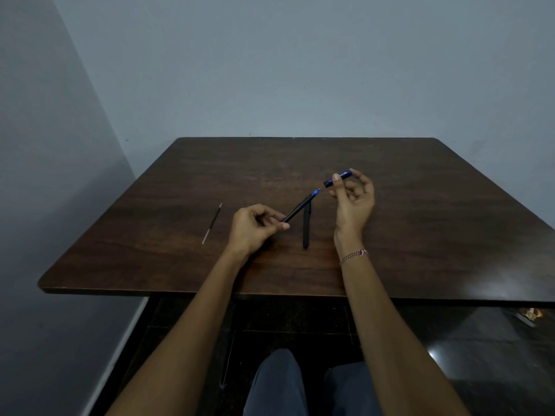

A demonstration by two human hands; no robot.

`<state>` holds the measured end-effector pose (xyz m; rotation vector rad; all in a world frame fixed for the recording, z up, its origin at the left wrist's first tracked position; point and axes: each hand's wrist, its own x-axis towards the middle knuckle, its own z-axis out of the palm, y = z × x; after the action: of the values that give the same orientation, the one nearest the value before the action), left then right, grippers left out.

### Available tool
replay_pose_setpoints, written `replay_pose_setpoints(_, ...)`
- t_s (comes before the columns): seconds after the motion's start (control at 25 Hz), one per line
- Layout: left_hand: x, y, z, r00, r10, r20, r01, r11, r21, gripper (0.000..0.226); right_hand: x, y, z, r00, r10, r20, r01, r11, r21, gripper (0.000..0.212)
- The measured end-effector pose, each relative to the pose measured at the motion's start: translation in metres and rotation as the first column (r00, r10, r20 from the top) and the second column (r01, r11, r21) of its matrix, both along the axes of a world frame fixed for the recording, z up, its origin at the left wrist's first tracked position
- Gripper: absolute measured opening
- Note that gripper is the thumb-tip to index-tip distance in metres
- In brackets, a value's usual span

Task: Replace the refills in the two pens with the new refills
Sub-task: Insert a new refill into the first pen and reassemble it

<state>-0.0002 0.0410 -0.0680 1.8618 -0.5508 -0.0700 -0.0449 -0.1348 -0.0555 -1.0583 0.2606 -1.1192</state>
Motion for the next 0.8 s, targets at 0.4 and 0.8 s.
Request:
replay_pose_setpoints(0.4,-0.002,0.0,0.0,0.998,0.05,0.039,-0.05,0.999,-0.005,0.022,0.002,0.007,-0.004,0.987,0.104,-0.124,-0.125,0.977,-0.171,0.029)
replay_pose_setpoints(0.8,0.0,-0.001,-0.003,0.992,0.101,0.075,-0.093,0.99,-0.105,0.025,0.003,0.013,-0.01,0.921,0.293,-0.258,-0.359,0.894,-0.266,0.039)
